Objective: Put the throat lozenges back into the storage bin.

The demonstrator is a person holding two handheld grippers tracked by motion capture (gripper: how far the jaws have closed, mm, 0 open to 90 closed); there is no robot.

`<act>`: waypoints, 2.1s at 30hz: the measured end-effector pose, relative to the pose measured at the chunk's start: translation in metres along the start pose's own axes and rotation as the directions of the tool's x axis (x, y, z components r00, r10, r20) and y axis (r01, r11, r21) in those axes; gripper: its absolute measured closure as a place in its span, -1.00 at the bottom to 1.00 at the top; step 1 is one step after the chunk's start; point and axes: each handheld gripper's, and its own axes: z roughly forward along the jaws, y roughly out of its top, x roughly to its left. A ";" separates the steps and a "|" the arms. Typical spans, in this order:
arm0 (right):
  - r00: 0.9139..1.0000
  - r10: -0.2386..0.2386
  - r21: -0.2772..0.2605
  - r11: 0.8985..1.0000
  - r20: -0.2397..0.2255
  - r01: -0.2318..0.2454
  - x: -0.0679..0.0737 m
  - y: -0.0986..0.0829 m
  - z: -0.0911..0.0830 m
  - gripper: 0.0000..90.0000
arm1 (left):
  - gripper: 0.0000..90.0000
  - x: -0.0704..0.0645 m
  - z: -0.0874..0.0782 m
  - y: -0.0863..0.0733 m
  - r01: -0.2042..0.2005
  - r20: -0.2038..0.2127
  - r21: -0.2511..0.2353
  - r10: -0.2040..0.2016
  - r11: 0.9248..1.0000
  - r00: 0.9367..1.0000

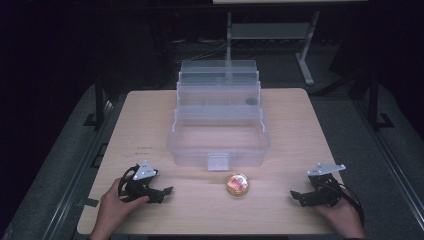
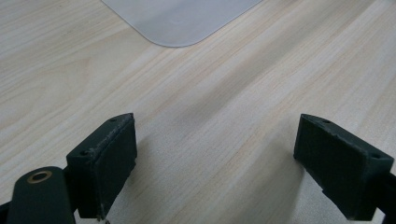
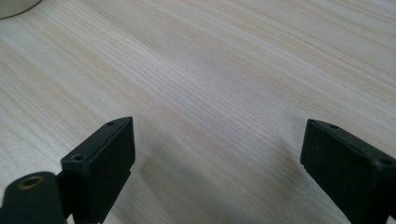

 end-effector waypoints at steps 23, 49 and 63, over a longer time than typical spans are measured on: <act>0.997 -0.025 -0.039 0.999 -0.070 0.023 0.014 0.019 -0.009 -0.79 | -0.73 0.000 0.000 0.000 0.000 0.000 0.000 0.000 1.000 1.000; 0.990 -0.089 -0.046 0.995 -0.108 0.084 0.027 0.042 -0.009 -0.81 | -0.73 0.000 0.000 0.000 0.003 0.001 0.000 -0.003 1.000 1.000; 0.983 -0.119 -0.055 0.992 -0.143 0.112 0.036 0.056 -0.007 -0.82 | -0.73 0.000 0.000 0.000 0.005 -0.001 -0.003 -0.005 1.000 1.000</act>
